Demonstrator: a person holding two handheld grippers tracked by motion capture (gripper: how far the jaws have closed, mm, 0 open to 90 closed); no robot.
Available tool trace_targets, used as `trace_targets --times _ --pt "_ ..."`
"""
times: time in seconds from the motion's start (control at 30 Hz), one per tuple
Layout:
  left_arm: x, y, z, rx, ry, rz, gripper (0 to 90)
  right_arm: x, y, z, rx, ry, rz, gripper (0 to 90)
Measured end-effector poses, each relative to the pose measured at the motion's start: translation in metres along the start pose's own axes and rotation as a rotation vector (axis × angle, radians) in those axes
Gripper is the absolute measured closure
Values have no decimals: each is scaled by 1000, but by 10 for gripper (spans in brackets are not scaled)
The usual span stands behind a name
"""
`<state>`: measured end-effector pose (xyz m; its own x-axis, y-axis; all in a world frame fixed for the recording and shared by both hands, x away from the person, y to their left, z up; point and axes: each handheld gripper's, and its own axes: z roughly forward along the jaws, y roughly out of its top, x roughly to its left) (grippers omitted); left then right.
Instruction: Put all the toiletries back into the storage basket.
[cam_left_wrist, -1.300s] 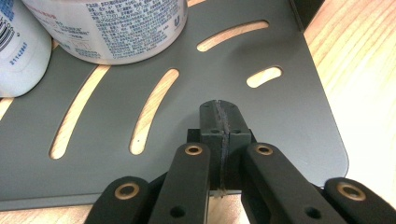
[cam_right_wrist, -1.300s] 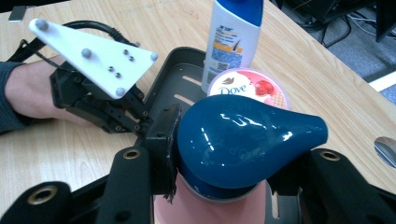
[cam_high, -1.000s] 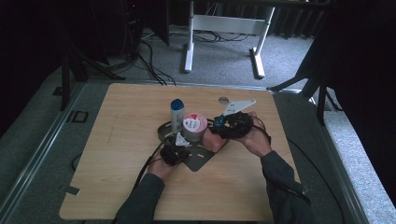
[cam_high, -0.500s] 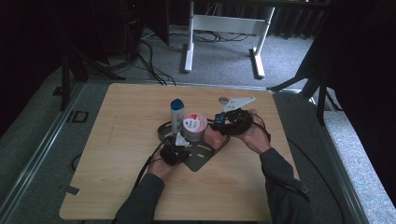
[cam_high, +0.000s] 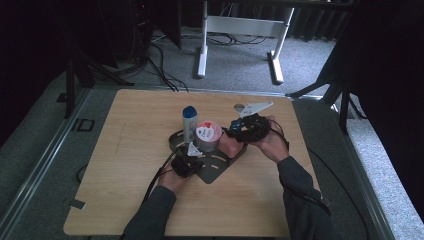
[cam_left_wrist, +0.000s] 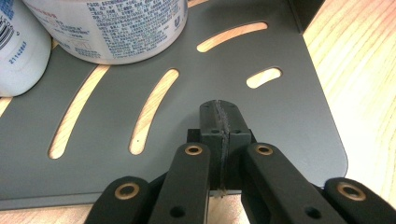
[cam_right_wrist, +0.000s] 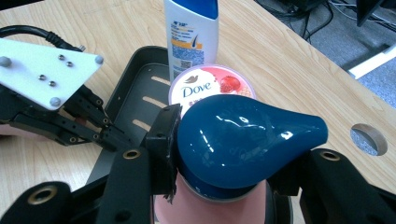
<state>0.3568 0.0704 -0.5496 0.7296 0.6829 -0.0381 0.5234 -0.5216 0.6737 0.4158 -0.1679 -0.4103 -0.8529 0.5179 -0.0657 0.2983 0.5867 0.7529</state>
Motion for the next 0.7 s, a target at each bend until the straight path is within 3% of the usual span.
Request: trace_targets --times 0.7 --pt "1 0 0 -3 -3 -8 900 -14 -6 13 19 -32 26 530"
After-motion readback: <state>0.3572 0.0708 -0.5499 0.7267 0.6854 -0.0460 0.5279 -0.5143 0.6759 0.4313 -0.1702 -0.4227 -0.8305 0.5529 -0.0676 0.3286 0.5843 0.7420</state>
